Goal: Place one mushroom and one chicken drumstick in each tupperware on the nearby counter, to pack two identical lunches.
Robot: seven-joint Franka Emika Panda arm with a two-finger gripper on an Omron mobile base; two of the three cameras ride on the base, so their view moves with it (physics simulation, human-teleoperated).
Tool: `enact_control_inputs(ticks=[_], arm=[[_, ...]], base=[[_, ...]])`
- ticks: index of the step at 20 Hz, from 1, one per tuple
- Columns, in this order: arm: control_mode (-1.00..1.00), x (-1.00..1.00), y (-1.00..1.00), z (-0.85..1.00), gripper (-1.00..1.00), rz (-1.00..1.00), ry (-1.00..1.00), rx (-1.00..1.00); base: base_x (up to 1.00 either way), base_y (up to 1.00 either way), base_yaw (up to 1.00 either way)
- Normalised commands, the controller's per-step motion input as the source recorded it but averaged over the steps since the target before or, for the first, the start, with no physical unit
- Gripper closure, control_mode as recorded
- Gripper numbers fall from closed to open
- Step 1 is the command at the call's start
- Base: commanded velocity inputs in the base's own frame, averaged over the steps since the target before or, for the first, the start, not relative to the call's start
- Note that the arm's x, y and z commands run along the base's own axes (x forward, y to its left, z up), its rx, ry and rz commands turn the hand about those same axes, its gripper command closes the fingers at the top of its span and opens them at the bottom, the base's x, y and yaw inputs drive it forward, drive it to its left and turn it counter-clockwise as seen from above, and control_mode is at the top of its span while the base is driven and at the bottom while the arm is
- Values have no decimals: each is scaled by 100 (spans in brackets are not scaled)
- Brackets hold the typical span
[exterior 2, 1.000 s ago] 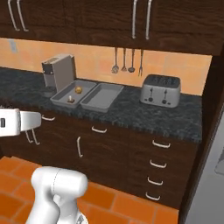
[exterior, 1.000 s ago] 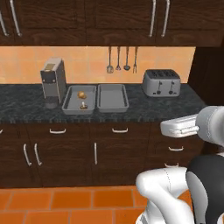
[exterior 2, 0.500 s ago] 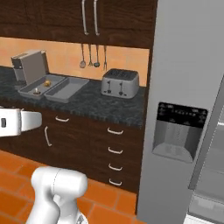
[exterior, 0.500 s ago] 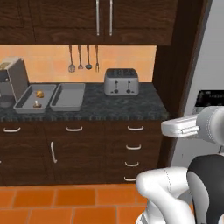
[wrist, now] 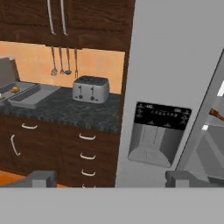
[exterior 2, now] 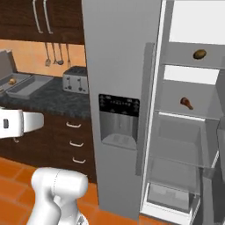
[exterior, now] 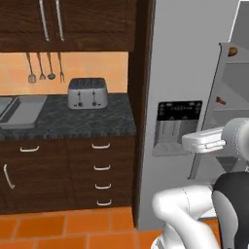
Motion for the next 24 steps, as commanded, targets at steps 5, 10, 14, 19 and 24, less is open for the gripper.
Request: enact_control_inputs(ticks=[5, 10, 14, 19, 24], arm=[[100, 0, 0, 0, -100, 0, 0, 0], [100, 0, 0, 0, -100, 0, 0, 0], [100, 0, 0, 0, -100, 0, 0, 0], [100, 0, 0, 0, -100, 0, 0, 0], [100, 0, 0, 0, -100, 0, 0, 0]], base=[[45, -64, -25], [44, -53, -21], [5, -50, -28], [7, -30, -34], [7, -45, -24]])
